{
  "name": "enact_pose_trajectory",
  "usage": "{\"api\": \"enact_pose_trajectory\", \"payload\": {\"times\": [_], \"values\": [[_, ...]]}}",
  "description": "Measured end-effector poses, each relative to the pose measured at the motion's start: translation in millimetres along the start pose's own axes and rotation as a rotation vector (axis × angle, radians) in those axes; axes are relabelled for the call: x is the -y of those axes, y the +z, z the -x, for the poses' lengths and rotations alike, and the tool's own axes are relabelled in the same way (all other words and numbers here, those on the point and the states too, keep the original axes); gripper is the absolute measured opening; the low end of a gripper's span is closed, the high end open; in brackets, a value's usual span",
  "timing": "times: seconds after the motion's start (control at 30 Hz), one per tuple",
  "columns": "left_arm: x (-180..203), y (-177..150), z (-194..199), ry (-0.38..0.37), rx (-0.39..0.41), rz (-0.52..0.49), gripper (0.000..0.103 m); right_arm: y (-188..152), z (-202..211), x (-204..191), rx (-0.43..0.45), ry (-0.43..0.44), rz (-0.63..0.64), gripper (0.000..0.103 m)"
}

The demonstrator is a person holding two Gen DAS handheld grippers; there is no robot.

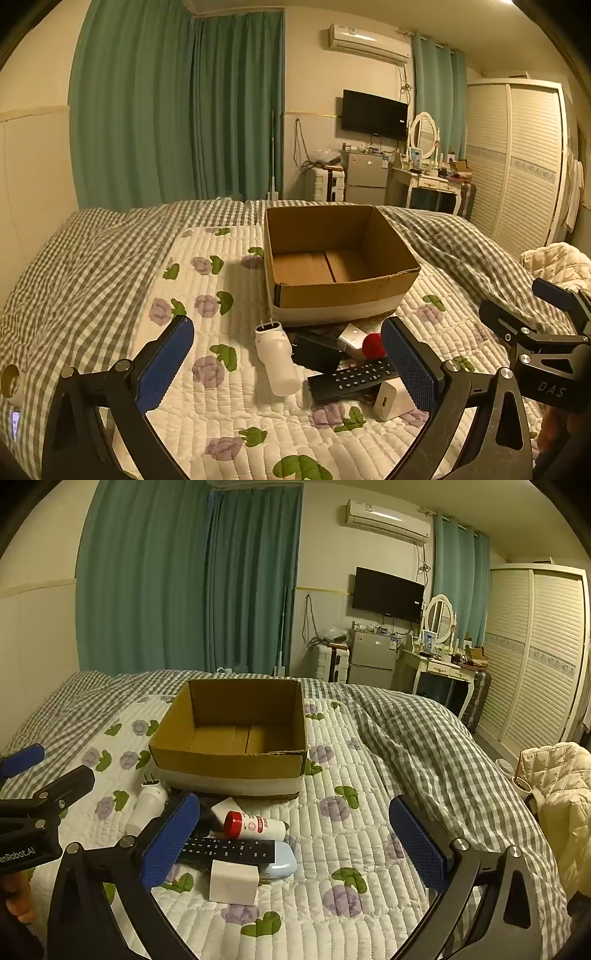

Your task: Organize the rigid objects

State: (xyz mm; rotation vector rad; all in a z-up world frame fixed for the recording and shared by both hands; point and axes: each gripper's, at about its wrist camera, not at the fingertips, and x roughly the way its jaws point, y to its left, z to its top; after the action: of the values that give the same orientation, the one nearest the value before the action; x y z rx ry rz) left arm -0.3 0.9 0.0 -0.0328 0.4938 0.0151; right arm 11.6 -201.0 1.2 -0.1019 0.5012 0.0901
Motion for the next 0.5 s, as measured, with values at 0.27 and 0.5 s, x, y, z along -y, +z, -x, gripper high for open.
{"api": "enact_pose_trajectory", "payload": {"times": [0.27, 0.5], "values": [[0.3, 2.6, 1.0, -0.001, -0.004, -0.017, 0.103, -0.2, -1.5, -0.4, -0.010, 0.000, 0.003, 0.103], [3.3, 0.0, -0.6, -0.001, 0.005, -0.018, 0.103, -4.8, -7.2, 4.4, -0.017, 0.005, 0.000, 0.103]]}}
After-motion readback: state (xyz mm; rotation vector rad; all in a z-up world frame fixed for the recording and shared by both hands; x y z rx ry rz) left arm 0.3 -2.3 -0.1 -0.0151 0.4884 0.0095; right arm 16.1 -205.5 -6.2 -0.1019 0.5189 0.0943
